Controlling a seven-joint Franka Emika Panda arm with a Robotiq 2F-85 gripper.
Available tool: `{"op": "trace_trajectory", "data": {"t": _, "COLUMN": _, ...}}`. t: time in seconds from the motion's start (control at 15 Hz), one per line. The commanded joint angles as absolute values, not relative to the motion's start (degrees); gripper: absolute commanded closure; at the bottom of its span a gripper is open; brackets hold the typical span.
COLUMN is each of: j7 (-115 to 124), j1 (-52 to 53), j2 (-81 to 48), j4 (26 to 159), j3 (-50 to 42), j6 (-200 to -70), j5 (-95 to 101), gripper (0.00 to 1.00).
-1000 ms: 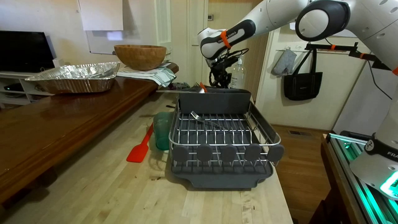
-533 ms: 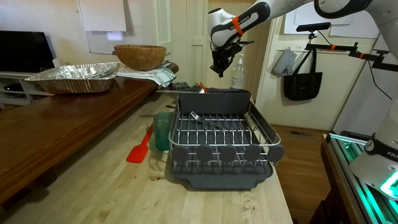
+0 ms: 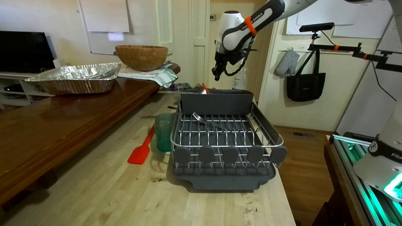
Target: Move one butter knife to the plate rack
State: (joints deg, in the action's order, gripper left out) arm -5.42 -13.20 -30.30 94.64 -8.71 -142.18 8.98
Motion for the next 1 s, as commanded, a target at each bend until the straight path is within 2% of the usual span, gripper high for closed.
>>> {"op": "trace_trajectory", "data": {"t": 0.0, "j7": -18.4, "j1": -17.7, "j2": -29.1, "j4": 98.6, "j3": -2.8, "j6": -143.0, "j5": 2.0, "gripper": 0.59}}
{"op": "trace_trajectory", "data": {"t": 0.47, "j7": -26.3, "j1": -19.5, "j2": -31.8, "j4": 96.7, "j3": -1.1, "j6": -136.4, "j5": -1.8, "gripper": 0.06}}
{"op": "trace_trajectory", "data": {"t": 0.53, "j7": -26.5, "j1": -19.6, "j2": -32.4, "j4": 96.1, "j3": -1.2, "j6": -135.5, "j5": -2.1, "gripper": 0.01}}
{"op": "trace_trajectory", "data": {"t": 0.73, "j7": -29.0, "j1": -21.0, "j2": -35.3, "j4": 92.8, "j3": 0.2, "j6": -133.3, "j5": -5.0, "gripper": 0.0}}
{"op": "trace_trajectory", "data": {"t": 0.87, "j7": -30.5, "j1": -21.8, "j2": -37.0, "j4": 90.4, "j3": 1.1, "j6": -131.1, "j5": -7.1, "gripper": 0.15}}
{"op": "trace_trajectory", "data": {"t": 0.93, "j7": -31.0, "j1": -22.1, "j2": -38.0, "j4": 88.9, "j3": 1.6, "j6": -130.0, "j5": -7.9, "gripper": 0.29}}
